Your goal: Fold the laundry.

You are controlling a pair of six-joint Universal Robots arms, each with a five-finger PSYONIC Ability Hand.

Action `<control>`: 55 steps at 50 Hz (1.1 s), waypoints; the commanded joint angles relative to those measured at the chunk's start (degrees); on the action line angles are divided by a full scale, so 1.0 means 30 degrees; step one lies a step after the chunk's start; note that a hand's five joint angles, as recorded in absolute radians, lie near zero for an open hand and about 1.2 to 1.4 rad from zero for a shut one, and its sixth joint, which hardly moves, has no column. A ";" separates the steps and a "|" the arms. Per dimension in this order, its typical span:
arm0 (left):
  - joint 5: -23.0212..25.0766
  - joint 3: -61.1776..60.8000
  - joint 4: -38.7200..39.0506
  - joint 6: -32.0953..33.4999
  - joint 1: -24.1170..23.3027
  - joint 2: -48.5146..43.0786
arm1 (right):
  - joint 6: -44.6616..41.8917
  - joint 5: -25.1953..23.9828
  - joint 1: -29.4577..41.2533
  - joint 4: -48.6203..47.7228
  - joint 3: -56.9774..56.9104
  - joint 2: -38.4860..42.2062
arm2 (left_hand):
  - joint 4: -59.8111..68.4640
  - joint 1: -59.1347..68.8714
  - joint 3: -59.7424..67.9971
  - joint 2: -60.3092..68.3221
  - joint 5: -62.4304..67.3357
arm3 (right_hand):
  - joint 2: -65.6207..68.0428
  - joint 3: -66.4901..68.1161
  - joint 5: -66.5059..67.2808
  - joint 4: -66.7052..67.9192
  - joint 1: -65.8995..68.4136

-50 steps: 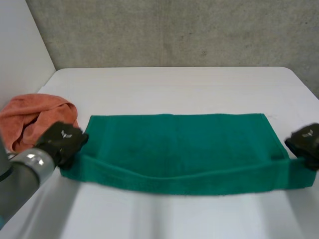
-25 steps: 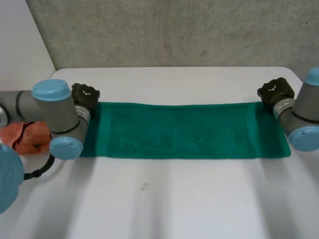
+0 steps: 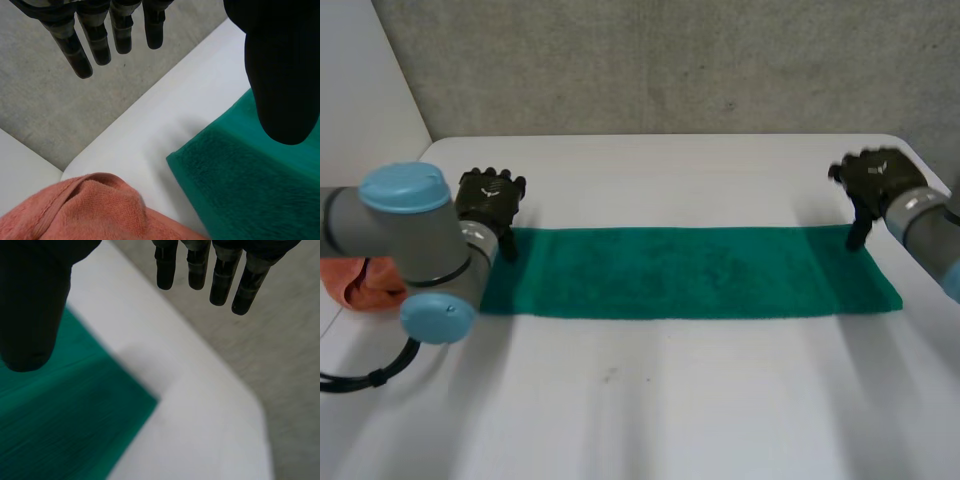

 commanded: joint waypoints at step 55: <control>0.0733 -0.6260 0.2493 -0.0452 0.0206 0.4737 | -0.5858 -0.0433 -0.5007 -0.2512 0.4277 -0.2170 | -0.0512 -0.0399 -0.0639 -0.0539 -0.0888 | 2.2591 2.2621 2.2103 2.2264 2.2849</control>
